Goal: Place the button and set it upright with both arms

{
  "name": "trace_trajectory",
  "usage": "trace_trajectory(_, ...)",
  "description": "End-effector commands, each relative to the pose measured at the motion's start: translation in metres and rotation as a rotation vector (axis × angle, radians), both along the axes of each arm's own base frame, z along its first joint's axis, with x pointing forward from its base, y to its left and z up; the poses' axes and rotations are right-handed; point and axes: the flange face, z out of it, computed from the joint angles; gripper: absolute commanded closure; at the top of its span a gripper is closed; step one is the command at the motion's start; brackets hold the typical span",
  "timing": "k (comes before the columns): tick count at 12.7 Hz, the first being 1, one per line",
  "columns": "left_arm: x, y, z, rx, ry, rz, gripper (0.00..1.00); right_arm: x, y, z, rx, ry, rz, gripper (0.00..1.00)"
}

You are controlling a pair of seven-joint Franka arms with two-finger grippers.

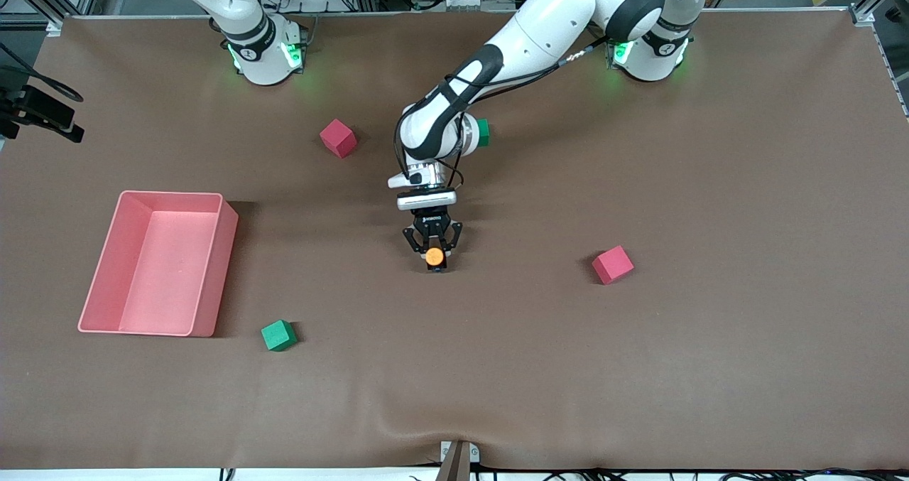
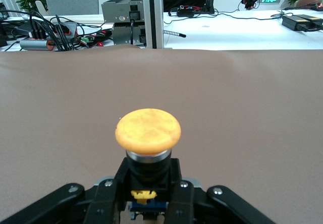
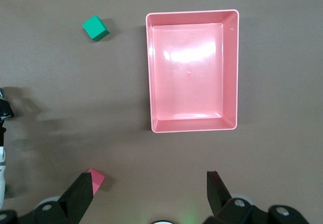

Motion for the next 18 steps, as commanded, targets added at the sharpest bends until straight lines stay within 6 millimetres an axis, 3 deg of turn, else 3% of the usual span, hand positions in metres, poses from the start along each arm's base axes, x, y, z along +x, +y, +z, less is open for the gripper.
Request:
trace_trajectory(1, 0.001, -0.007, 0.003, -0.002, -0.017, -0.032, 0.00, -0.007, -0.001, 0.002, -0.011, -0.012, 0.009, 0.00)
trace_trajectory(4, -0.009, -0.015, 0.013, -0.041, 0.029, 0.018, 0.00, -0.007, -0.001, 0.001, -0.011, -0.009, 0.011, 0.00)
trace_trajectory(6, -0.031, -0.033, 0.040, -0.099, 0.076, 0.095, 0.00, -0.007, -0.001, 0.001, -0.011, -0.007, 0.011, 0.00)
trace_trajectory(8, -0.054, -0.050, 0.104, -0.138, 0.211, 0.229, 0.00, -0.008, -0.001, 0.002, -0.010, -0.007, 0.011, 0.00)
trace_trajectory(10, -0.063, -0.053, 0.200, -0.175, 0.367, 0.296, 0.00, -0.008, -0.001, 0.002, -0.010, -0.007, 0.011, 0.00)
trace_trajectory(11, -0.061, -0.046, 0.262, -0.265, 0.471, 0.345, 0.00, -0.007, -0.001, 0.001, -0.011, -0.006, 0.011, 0.00)
trace_trajectory(13, -0.026, 0.005, 0.381, -0.354, 0.689, 0.317, 0.00, -0.008, -0.002, 0.002, -0.011, -0.007, 0.009, 0.00)
trace_trajectory(15, 0.017, 0.088, 0.475, -0.384, 0.817, 0.278, 0.00, -0.008, -0.002, 0.002, -0.011, -0.007, 0.011, 0.00)
trace_trajectory(16, 0.038, 0.137, 0.513, -0.396, 0.861, 0.243, 0.00, -0.008, -0.001, 0.002, -0.010, -0.006, 0.012, 0.00)
trace_trajectory(18, 0.076, 0.239, 0.558, -0.337, 0.945, 0.141, 0.00, -0.008, -0.001, 0.002, -0.010, -0.007, 0.011, 0.00)
